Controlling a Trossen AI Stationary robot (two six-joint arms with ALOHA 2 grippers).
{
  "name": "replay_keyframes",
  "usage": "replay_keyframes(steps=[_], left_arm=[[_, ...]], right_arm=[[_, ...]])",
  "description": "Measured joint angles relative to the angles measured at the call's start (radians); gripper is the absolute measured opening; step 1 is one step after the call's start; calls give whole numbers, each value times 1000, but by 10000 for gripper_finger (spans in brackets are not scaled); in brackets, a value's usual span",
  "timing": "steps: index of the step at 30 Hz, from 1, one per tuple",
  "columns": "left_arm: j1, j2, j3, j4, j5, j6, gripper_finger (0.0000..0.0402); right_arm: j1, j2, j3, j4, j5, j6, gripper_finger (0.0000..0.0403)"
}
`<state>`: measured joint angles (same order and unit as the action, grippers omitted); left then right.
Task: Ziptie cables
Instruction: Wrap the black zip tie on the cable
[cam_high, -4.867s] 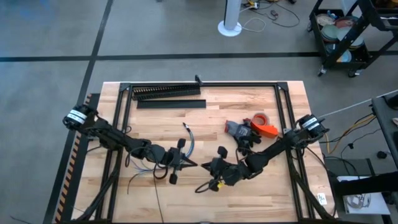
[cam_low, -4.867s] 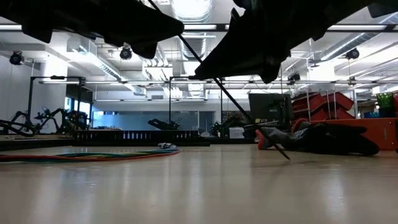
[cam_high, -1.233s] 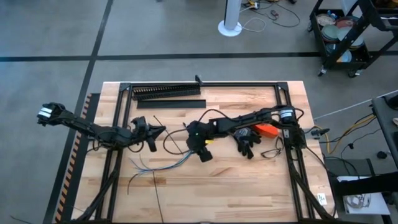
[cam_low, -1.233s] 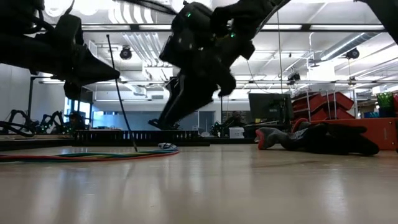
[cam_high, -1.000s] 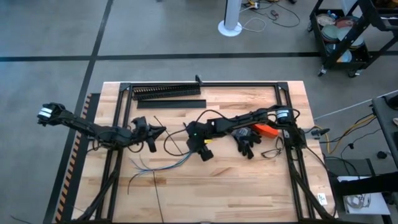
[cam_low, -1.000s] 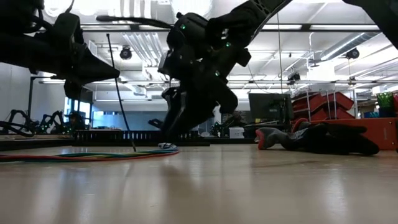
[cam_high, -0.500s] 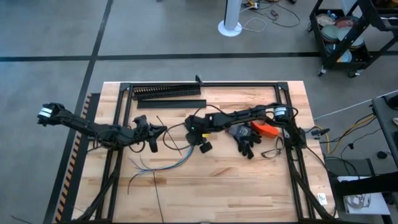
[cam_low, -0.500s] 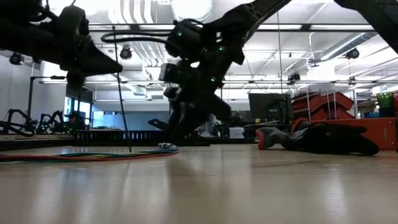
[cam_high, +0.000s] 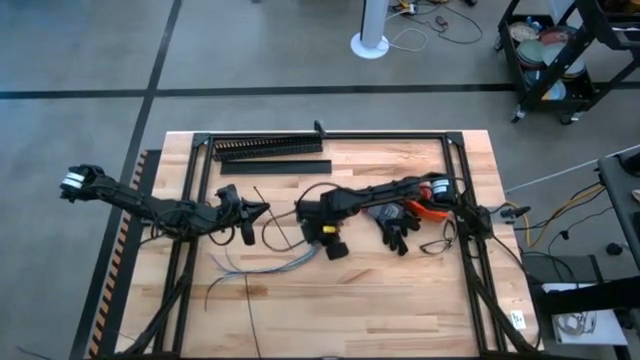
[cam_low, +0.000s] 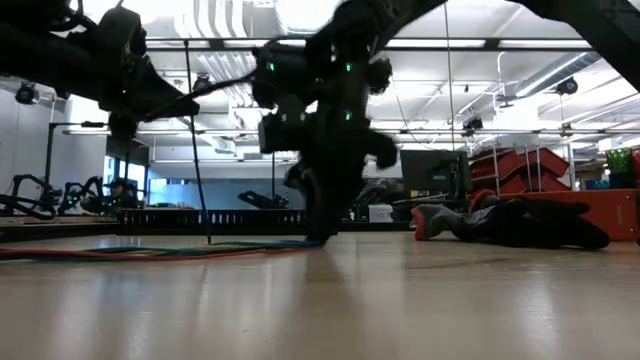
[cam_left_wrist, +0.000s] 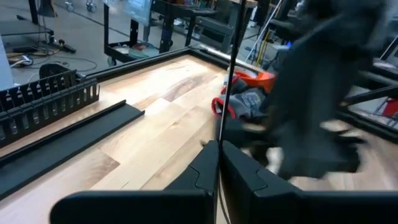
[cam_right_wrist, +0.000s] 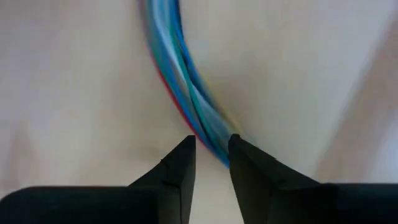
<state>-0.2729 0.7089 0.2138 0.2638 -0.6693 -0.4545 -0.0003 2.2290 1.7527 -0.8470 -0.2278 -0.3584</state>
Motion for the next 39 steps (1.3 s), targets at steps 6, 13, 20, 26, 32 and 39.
replay_keyframes(steps=[6,13,20,26,32,39], left_arm=[[0,-1,0,-10,0,1,0],[0,7,0,-4,1,0,0],[0,10,0,-4,0,0,0],[0,16,0,-3,0,-1,0],[0,23,0,-4,0,-7,0],[0,25,0,-1,-1,-24,0]], right_arm=[[30,-50,122,-77,40,-99,97],[-53,-49,82,-105,170,-229,143],[-62,-45,-25,-25,214,-433,168],[-59,-22,-63,23,232,-493,156],[-63,20,-51,-30,174,-402,105],[-46,1,-55,-47,146,-287,11]])
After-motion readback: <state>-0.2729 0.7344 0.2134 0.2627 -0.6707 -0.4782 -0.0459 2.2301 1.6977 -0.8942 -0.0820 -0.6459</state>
